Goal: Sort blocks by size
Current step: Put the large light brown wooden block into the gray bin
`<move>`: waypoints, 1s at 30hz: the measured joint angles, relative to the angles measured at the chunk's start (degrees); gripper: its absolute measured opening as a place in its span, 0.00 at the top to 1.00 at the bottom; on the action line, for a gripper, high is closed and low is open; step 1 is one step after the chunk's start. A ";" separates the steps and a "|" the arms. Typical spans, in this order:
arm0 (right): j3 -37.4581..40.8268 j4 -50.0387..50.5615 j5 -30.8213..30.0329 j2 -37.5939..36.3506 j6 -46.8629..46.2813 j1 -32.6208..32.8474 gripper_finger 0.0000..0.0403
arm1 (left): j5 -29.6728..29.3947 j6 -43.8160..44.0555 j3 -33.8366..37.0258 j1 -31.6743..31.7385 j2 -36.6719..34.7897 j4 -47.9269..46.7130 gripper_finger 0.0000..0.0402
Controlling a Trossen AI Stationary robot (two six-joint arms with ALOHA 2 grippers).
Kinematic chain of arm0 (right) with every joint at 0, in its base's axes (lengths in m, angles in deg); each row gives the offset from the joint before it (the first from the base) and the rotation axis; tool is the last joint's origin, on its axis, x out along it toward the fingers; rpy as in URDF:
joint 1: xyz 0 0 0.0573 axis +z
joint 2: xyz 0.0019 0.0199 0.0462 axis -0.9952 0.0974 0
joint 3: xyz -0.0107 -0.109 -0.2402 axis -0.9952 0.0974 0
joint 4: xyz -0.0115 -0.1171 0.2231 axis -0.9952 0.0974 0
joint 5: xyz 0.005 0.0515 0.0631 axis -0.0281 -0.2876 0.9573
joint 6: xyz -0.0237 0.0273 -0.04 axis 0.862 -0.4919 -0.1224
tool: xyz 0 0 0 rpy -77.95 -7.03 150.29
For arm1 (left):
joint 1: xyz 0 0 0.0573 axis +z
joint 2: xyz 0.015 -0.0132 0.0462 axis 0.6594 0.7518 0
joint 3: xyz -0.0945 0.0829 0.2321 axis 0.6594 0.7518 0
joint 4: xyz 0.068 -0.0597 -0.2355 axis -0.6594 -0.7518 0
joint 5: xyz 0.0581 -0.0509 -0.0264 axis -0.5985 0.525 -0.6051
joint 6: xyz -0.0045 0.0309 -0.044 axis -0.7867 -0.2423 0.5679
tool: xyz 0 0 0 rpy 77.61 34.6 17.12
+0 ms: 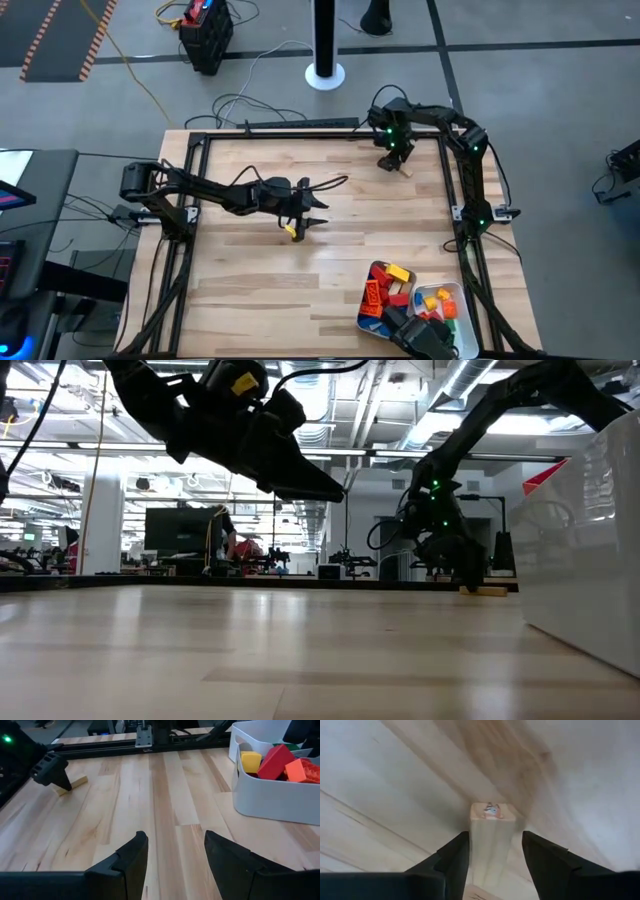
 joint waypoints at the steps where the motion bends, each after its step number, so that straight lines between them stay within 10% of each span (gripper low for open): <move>1: 0.00 0.02 -0.12 0.00 0.26 0.00 0.47 | 0.02 0.00 0.00 0.00 0.00 0.09 0.53; 14: 0.49 -2.01 -1.54 -0.10 1.48 -0.70 0.70 | 0.02 0.20 0.00 0.09 0.00 0.03 0.53; 30: -2.32 -0.05 -1.87 0.04 2.38 -0.70 0.69 | 0.08 1.80 0.00 1.20 0.00 -0.13 0.53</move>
